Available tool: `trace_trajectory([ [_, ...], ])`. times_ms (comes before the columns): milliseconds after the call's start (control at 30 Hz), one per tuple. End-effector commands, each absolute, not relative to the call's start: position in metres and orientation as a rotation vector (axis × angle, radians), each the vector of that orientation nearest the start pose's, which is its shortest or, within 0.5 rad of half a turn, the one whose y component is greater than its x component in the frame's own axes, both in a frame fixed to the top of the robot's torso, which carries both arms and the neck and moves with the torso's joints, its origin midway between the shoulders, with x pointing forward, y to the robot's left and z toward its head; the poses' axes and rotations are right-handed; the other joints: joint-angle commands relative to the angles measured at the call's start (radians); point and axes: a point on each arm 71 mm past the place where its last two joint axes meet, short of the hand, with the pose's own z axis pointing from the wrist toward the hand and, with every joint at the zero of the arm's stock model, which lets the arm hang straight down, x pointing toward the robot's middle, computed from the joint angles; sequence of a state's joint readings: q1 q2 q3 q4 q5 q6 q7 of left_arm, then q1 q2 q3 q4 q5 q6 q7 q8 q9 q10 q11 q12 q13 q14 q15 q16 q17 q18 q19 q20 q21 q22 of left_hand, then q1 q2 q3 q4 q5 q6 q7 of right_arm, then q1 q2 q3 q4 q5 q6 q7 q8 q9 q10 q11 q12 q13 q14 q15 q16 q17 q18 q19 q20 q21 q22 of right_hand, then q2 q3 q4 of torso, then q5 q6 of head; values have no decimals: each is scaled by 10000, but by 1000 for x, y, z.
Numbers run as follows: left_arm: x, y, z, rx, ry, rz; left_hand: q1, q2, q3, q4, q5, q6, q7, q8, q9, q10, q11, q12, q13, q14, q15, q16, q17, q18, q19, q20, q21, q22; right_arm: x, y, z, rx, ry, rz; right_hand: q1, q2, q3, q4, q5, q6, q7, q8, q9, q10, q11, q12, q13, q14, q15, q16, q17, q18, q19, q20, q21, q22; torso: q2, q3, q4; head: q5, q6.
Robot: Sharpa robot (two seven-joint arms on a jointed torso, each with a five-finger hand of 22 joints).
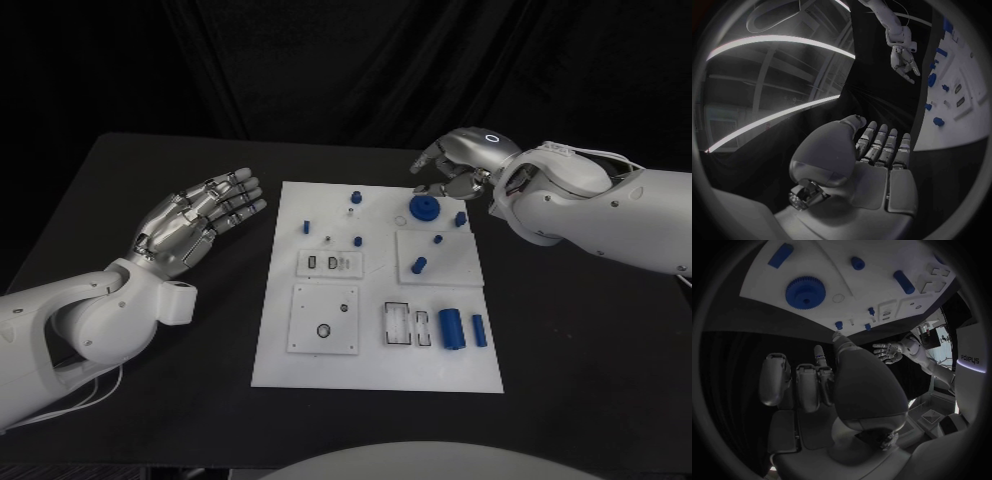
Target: Assemble the parts on the task board
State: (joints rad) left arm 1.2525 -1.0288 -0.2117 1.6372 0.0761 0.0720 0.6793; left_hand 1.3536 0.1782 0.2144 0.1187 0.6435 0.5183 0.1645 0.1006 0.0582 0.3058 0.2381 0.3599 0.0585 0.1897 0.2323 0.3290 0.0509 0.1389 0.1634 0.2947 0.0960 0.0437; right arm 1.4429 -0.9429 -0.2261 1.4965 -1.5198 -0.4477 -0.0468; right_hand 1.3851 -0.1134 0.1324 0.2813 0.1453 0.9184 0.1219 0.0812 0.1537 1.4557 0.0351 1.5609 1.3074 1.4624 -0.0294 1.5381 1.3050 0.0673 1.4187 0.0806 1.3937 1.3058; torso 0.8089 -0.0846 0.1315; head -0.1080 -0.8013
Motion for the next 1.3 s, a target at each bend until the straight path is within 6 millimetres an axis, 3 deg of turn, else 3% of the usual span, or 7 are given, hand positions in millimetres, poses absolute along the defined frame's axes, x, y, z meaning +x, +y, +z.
trace_trajectory([
  [33,439,259,-172,-9394,11376,-20363,-90,-17,72,-2,43,73,390,59,16,42,14,57,11,-31,29,36,11,-161,24,-19,48,2,502,-266,-123,-2194,14813,3873,-262,-39,-89,24,-5,75,34,-2,8,1151,30,99,2634,1084,50,327,2658,-210,340,30,479,1160,188,-51,-6,-161,137],
  [133,438,260,-172,-9393,11365,-20350,-97,-21,81,-4,45,88,386,64,19,52,16,66,12,-27,31,43,12,-161,30,-18,52,4,500,-270,-124,-2081,14945,3601,-497,-102,-94,50,33,36,83,-75,-22,1151,78,99,2634,1084,93,327,2658,-355,718,76,933,1681,282,-76,12,-275,264],
  [367,438,260,-171,-9385,11363,-20384,-97,-21,81,-4,45,88,386,64,19,52,16,66,12,-27,31,43,12,-161,30,-18,52,4,498,-276,-127,-2008,15239,3146,-595,-172,-26,41,118,-255,165,-180,-167,1151,156,99,2634,1084,157,327,2658,-456,982,140,1233,2027,363,-82,55,-404,347],
  [733,438,260,-171,-9367,11314,-20396,-103,-21,90,-3,46,82,384,63,18,48,17,60,11,-27,33,45,12,-162,35,-18,55,4,496,-279,-130,-2015,15496,2717,-515,-191,32,1,235,-434,218,-178,-270,1151,234,99,2634,1084,212,327,2658,-456,980,183,1239,2039,384,-95,51,-427,353],
  [1300,439,262,-171,-9286,11122,-20352,-184,-54,164,6,18,112,367,73,19,59,-6,78,7,-118,-32,-13,-6,-132,-77,-85,-9,-26,495,-280,-135,-2010,15743,2500,-614,-217,22,49,190,-90,257,-19,-251,1151,351,99,2634,1084,328,327,2658,-449,961,295,1228,2036,369,-97,52,-383,331],
])
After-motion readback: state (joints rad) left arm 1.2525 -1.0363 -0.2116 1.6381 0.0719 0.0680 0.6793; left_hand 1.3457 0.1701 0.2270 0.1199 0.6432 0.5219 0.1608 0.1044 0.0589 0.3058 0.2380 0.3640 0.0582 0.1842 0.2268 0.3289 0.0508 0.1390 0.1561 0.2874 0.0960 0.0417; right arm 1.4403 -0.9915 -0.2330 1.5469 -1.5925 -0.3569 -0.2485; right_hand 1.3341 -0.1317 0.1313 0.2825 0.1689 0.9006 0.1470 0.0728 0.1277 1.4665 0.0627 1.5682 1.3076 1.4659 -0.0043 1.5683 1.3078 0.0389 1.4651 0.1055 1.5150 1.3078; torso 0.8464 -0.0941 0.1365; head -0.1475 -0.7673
